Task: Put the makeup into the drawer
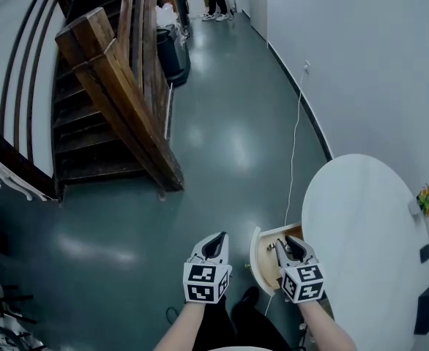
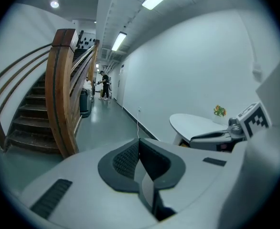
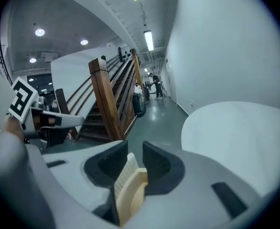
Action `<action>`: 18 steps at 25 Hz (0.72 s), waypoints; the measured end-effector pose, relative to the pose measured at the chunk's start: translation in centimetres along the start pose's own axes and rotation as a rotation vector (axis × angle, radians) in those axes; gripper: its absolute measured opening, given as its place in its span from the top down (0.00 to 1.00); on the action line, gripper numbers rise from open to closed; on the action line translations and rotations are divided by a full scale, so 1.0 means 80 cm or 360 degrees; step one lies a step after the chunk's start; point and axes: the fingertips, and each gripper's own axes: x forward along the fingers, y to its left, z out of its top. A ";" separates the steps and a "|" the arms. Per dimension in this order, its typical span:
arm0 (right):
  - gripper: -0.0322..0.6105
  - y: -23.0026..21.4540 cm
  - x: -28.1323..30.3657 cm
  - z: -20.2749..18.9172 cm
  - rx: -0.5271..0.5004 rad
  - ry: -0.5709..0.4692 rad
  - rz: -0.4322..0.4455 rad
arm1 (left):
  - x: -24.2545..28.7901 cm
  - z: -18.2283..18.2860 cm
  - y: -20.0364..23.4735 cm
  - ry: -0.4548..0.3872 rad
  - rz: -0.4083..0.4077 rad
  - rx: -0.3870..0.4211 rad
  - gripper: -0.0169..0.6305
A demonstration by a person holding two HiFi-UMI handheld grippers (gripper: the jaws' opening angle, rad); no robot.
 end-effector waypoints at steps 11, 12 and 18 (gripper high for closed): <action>0.79 0.010 -0.068 0.086 0.0120 -0.0320 0.0049 | -0.016 0.039 -0.005 -0.0098 -0.0001 0.0064 0.97; 0.79 0.010 -0.074 0.092 0.0119 -0.0345 0.0047 | -0.017 0.043 -0.006 -0.0110 -0.0001 0.0065 0.97; 0.90 0.000 -0.111 0.117 0.0117 -0.0464 -0.0004 | -0.022 0.064 -0.018 -0.0166 -0.0028 0.0096 0.97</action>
